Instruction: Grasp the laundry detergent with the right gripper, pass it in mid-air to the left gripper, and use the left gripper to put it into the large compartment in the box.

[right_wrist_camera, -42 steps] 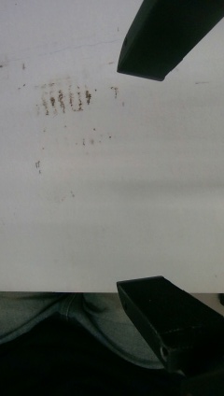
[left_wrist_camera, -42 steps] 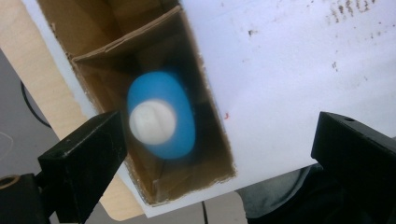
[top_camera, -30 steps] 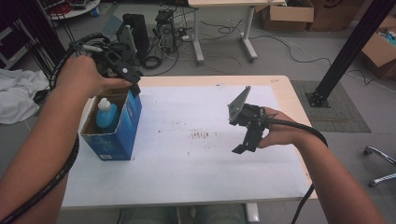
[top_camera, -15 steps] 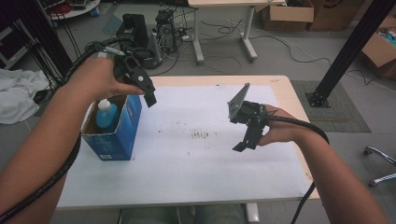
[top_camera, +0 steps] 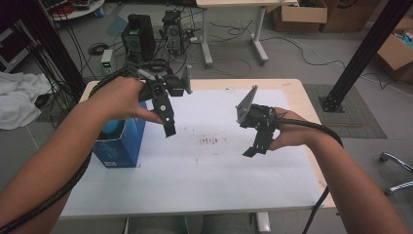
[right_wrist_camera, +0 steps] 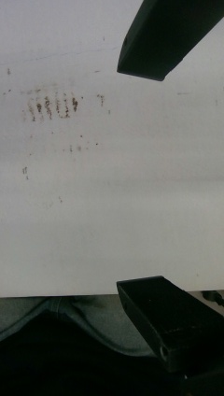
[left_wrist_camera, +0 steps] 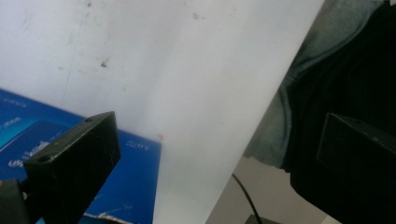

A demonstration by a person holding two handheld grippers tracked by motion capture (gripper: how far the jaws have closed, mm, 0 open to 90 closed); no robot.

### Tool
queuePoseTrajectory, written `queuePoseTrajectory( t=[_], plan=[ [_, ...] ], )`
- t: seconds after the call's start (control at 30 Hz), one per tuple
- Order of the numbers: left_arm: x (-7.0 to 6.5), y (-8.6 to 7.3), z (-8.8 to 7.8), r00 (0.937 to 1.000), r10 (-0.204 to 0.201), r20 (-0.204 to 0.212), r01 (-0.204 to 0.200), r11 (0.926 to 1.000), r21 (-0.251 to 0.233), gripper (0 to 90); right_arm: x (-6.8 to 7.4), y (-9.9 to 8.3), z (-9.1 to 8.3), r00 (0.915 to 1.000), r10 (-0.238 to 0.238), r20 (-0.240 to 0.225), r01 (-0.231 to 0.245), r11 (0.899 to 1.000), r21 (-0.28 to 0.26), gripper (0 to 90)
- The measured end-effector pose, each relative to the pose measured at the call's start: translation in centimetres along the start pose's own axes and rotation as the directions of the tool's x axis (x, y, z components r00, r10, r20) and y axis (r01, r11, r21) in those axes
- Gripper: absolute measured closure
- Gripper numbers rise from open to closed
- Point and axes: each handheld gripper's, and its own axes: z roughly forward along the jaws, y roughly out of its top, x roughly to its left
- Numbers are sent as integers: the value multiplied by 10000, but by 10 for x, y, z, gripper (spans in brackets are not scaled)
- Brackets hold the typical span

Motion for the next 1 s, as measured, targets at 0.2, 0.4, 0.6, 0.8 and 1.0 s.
queuePoseTrajectory(
  t=[0.2,0.4,0.6,0.8,1.0],
  plan=[
    [-5,1,4,9991,413,133,-414,9991,36,1,-1,-2,-2,10000,23,2,-23,9999,138,0],
    [-8,2,8,9970,706,309,-710,9974,113,1,-2,-3,-2,10000,43,2,-43,9999,151,0],
    [-10,2,8,9949,877,495,-884,9960,107,1,-3,-3,-1,10000,33,-25,-33,9998,199,0],
    [-11,1,10,9938,935,596,-946,9954,159,1,-2,-2,-3,10000,30,-15,-29,9997,227,0],
    [-10,1,11,9940,924,593,-936,9954,181,1,-1,-1,-2,10000,5,-5,-5,9998,202,0]
  ],
)
